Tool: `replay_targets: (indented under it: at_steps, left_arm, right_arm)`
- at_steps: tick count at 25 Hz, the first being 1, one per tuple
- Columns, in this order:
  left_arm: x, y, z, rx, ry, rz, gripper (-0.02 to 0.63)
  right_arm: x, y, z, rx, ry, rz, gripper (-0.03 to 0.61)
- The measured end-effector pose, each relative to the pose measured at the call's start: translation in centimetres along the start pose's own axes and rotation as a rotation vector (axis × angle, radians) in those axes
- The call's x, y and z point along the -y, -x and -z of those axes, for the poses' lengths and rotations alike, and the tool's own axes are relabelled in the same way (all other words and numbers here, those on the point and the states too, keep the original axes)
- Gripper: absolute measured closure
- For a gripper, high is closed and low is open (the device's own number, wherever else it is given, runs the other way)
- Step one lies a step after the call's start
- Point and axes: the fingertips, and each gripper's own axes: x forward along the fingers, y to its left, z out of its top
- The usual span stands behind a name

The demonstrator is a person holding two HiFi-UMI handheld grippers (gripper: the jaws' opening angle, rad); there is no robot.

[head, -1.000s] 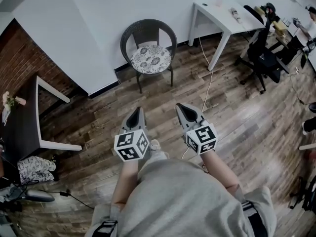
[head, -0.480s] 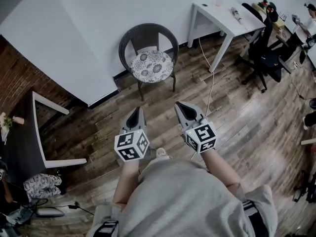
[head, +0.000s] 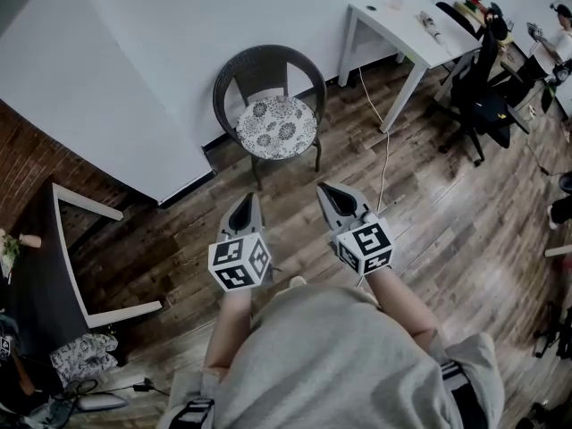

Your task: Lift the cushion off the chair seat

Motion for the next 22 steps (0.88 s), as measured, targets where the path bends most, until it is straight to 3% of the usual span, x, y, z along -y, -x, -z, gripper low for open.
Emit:
replay_targets:
  at_steps: [14, 22]
  left_arm:
    - [-4.0, -4.7, 0.5, -0.039, 0.030, -0.035, 0.604]
    - [-4.8, -9.2, 0.7, -0.046, 0.027, -0.071, 0.604]
  right_arm:
    - [1.4, -4.2, 1.5, -0.063, -0.009, 0.007, 0.578]
    - [4.1, -8.2, 2.8, -0.074, -0.021, -0.054, 0.578]
